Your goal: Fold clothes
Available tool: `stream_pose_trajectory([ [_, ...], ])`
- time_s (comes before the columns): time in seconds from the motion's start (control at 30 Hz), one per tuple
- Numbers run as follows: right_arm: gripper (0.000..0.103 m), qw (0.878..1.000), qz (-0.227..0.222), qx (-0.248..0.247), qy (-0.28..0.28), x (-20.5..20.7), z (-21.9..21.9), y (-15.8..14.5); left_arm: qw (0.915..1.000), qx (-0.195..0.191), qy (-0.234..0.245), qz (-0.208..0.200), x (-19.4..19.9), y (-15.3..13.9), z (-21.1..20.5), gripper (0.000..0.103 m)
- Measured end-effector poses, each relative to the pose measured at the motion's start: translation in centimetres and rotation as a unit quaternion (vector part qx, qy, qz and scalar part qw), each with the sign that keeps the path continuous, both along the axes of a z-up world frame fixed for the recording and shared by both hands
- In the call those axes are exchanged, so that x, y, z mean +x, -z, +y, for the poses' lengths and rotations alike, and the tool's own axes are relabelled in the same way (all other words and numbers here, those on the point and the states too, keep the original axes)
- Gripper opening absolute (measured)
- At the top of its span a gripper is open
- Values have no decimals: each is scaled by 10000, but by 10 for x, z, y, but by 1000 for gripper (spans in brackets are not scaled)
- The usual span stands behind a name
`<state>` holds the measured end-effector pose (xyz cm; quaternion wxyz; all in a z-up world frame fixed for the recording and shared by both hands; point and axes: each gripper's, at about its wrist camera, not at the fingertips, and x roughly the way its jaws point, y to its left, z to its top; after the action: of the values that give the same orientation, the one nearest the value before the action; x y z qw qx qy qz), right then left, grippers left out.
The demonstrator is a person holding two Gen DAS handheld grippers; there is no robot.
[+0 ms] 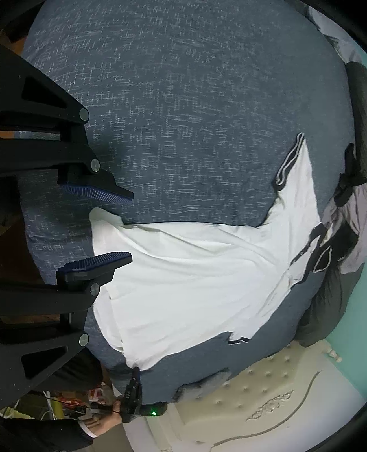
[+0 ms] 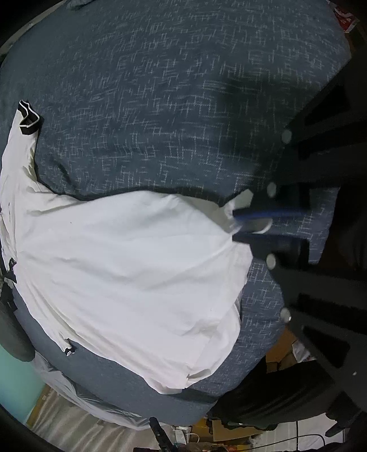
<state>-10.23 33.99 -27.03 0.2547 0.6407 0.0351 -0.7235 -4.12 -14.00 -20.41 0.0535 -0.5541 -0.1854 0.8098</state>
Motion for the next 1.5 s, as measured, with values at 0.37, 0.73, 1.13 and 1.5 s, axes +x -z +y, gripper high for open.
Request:
stream_pose_trajectory([
  [0.37, 1, 9955, 288, -407, 807, -23, 47, -45, 9994, 33, 223, -248, -7, 24, 18, 42],
  [0.73, 4, 9955, -77, -450, 834, -26, 43, -22, 9985, -27, 401, -385, -13, 33, 31, 45],
  [1.13, 45, 9991, -92, -229, 350, -8, 27, -7, 9968, -27, 433, -668, -13, 59, 27, 47],
  [1.5, 19, 9998, -29, -186, 117, -3, 15, -1, 9961, -39, 493, -725, -18, 79, 31, 26],
])
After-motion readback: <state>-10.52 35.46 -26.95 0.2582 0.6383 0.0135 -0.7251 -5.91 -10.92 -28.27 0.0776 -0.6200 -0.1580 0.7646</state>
